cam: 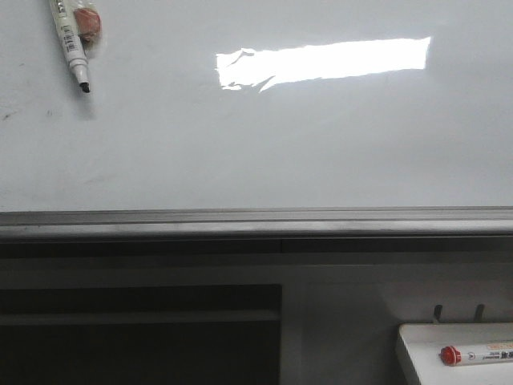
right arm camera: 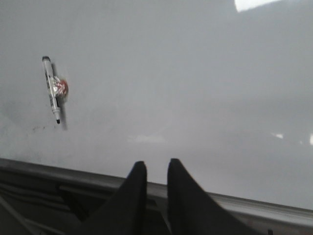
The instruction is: Write number 2 on whiteboard
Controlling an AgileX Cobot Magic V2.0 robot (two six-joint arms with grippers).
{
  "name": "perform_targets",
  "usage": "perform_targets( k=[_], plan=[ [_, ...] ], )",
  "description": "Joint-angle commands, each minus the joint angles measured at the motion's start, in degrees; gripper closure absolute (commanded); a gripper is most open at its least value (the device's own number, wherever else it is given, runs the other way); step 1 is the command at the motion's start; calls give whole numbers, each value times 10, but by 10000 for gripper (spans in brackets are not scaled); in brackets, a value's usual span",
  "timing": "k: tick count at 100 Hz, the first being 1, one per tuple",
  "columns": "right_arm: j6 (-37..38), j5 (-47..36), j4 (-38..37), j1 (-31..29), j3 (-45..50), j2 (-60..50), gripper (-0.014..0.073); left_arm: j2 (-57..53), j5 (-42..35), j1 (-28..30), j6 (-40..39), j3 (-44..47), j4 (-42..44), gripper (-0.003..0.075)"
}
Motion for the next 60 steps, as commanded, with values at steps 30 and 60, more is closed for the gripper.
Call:
perform_targets(
  k=[30, 60],
  plan=[
    [-12, 31, 6, -3, -85, 123, 188, 208, -38, -133, 9, -71, -23, 377],
    [-12, 14, 6, -3, -85, 124, 197, 303, -160, -185, 9, -72, -88, 377]
  ],
)
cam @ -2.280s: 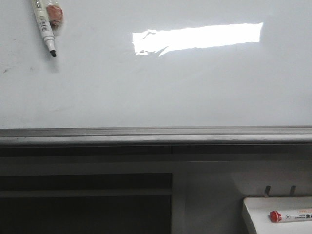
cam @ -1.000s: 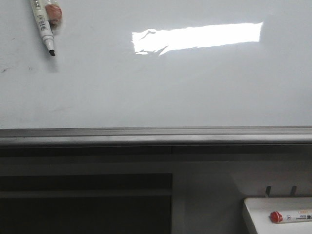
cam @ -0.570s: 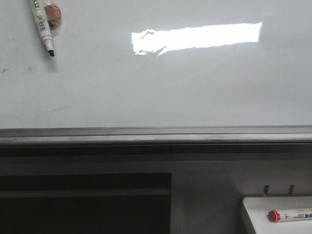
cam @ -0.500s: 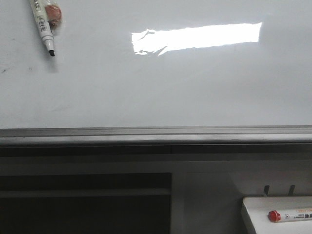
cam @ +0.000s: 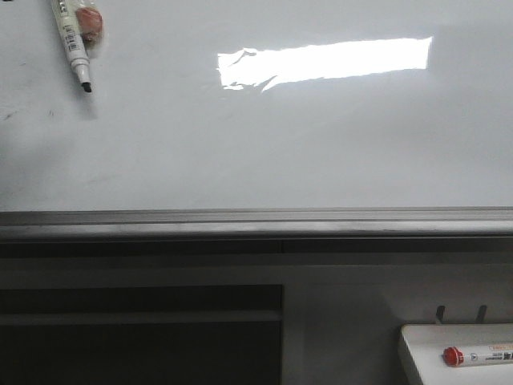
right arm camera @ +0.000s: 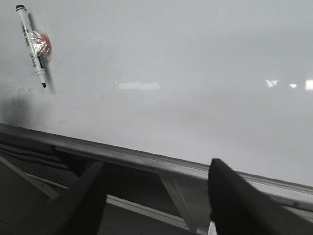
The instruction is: Write number 2 on whiteboard
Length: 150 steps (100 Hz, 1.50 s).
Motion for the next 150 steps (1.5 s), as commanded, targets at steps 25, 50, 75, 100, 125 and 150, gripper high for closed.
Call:
perform_targets(
  k=[25, 50, 75, 100, 125, 150],
  plan=[
    [-7, -45, 6, -3, -21, 9, 197, 75, -96, -24, 1, -49, -49, 377],
    [-7, -45, 8, -3, -21, 9, 197, 125, -97, -24, 1, -64, -49, 377],
    [-7, -40, 9, -3, -21, 9, 197, 149, -120, -24, 1, -64, -49, 471],
    [-7, -40, 9, -3, -21, 9, 197, 148, -136, -24, 1, -64, -49, 645],
    [-7, -40, 9, -3, -21, 9, 197, 147, -111, -24, 12, -64, -19, 741],
    [-218, -11, 217, 0, -30, 10, 197, 69, -9, -30, 107, -92, -15, 741]
  ],
)
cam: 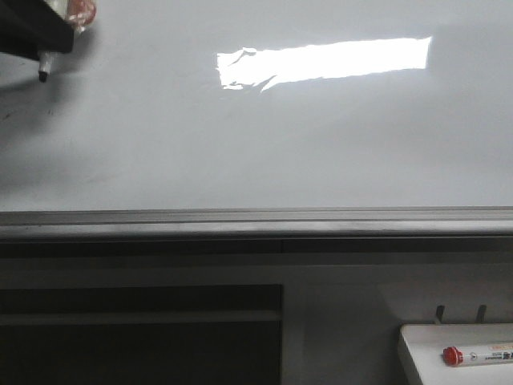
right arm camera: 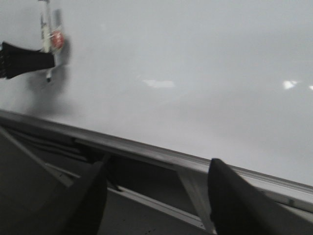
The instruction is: Write number 2 on whiteboard
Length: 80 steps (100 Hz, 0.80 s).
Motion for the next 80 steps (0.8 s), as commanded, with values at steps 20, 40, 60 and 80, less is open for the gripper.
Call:
perform_targets(
  k=[20, 40, 60, 80],
  plan=[
    [-317, 44, 240, 0, -94, 60, 197, -132, 168, -37, 200, -62, 14, 741],
    [-384, 76, 239, 52, -186, 140, 197, -187, 242, -55, 290, -63, 65, 741],
    [-406, 74, 124, 191, -229, 215, 197, -203, 328, -58, 405, -63, 92, 741],
    [-406, -58, 101, 309, -232, 276, 193, -203, 336, -58, 415, -63, 101, 741]
  ],
)
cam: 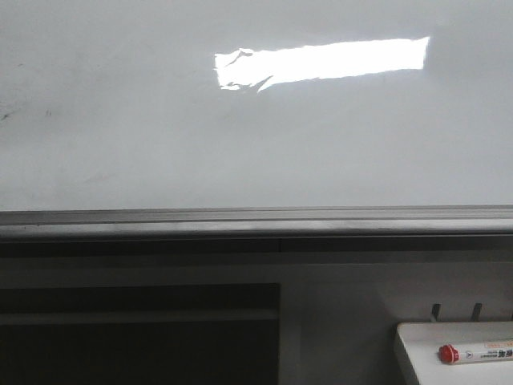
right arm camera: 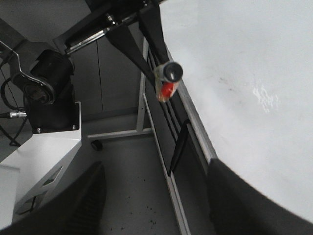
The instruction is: Write number 2 on whiteboard
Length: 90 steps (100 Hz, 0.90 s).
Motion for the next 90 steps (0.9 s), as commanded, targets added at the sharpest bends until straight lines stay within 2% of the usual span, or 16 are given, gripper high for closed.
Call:
perform_targets(
  k=[1, 18, 33, 65, 77, 90],
  plan=[
    [-7, -112, 7, 44, -21, 25, 193, -1, -20, -7, 5, -19, -21, 741],
    [-7, -243, 7, 117, -21, 84, 194, -1, -20, -7, 14, -19, -20, 741],
    [-7, -317, 12, 130, -22, 128, 194, -1, -19, -7, 15, -19, -20, 741],
    [-7, -282, 58, 130, -63, 200, 202, -1, -19, -7, 15, -19, -24, 741],
    [-7, -255, 72, 130, -74, 217, 300, -1, -19, -7, 15, -19, -24, 741],
    [-7, -232, 78, 130, -75, 226, 473, -1, -19, -7, 15, -19, -24, 741]
  ],
)
